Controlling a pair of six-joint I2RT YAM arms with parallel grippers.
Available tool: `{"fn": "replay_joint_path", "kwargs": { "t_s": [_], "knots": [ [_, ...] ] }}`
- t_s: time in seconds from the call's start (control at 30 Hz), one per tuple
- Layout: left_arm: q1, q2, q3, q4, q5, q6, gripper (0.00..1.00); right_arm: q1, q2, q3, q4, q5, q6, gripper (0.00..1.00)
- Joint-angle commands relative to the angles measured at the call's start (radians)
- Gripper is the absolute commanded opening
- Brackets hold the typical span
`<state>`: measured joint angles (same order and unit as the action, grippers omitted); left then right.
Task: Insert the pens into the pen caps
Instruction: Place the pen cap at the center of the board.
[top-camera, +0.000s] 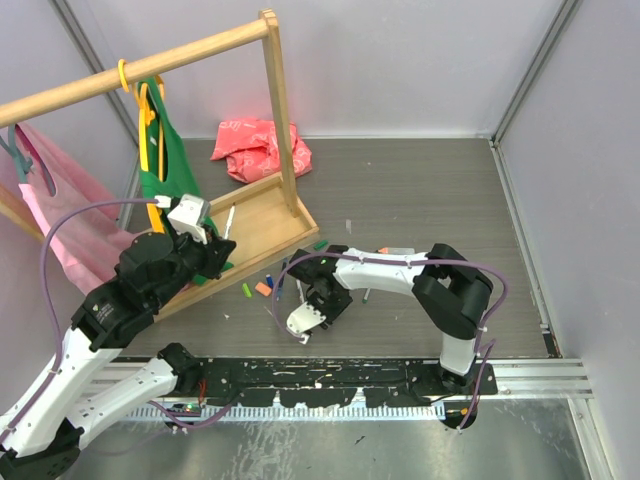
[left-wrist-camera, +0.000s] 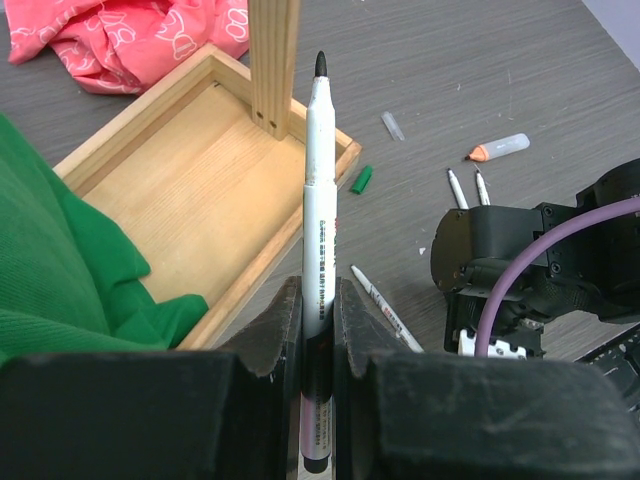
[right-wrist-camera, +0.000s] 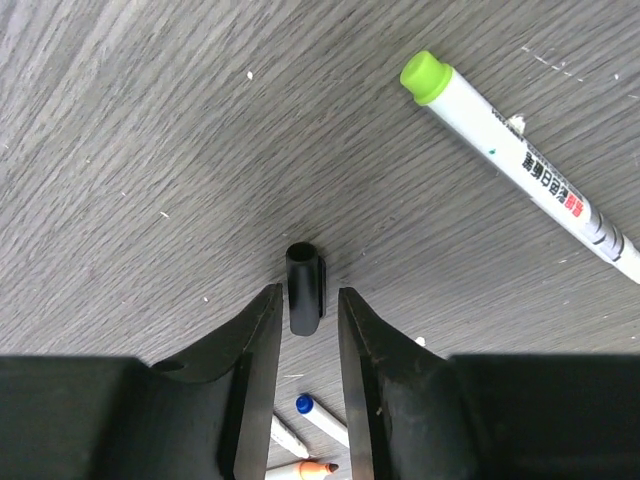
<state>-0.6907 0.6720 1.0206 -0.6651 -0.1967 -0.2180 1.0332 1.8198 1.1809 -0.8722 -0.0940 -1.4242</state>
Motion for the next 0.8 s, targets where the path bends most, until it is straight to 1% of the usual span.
{"fn": "replay_joint_path", "kwargs": {
  "t_s": [0.0, 0.2, 0.33, 0.4, 0.5, 0.53, 0.57, 0.63, 0.7, 0.73, 0.77],
  "knots": [
    [0.004, -0.007, 0.032, 0.013, -0.017, 0.017, 0.00, 0.005, -0.015, -0.007, 0.010, 0.006, 0.009, 0.36],
    [0.005, 0.000, 0.034, 0.013, -0.018, 0.016, 0.00, 0.006, -0.085, 0.002, 0.006, -0.041, 0.013, 0.42],
    [0.005, -0.003, 0.038, 0.012, -0.027, 0.019, 0.00, 0.006, -0.196, -0.025, 0.035, -0.120, 0.049, 0.42],
    [0.004, -0.009, 0.032, 0.014, -0.036, 0.020, 0.00, 0.003, -0.275, -0.072, 0.099, -0.183, 0.100, 0.43],
    [0.004, -0.022, 0.014, 0.028, -0.050, 0.014, 0.00, -0.018, -0.412, -0.180, 0.280, -0.301, 0.285, 0.45],
    [0.004, -0.024, 0.009, 0.033, -0.054, 0.009, 0.00, -0.034, -0.457, -0.221, 0.358, -0.347, 0.397, 0.48],
    [0.005, -0.024, 0.005, 0.036, -0.053, 0.005, 0.00, -0.055, -0.503, -0.273, 0.455, -0.400, 0.496, 0.53],
    [0.005, -0.020, 0.001, 0.040, -0.050, 0.001, 0.00, -0.092, -0.601, -0.392, 0.663, -0.478, 0.668, 0.55],
    [0.005, -0.014, 0.002, 0.039, -0.043, 0.000, 0.00, -0.099, -0.698, -0.501, 0.931, -0.410, 0.873, 0.57],
    [0.005, -0.011, 0.001, 0.039, -0.039, -0.001, 0.00, -0.099, -0.736, -0.574, 1.041, -0.346, 0.944, 0.58],
    [0.005, -0.010, 0.001, 0.041, -0.036, -0.001, 0.00, -0.099, -0.770, -0.610, 1.119, -0.297, 1.011, 0.59]
  ]
}}
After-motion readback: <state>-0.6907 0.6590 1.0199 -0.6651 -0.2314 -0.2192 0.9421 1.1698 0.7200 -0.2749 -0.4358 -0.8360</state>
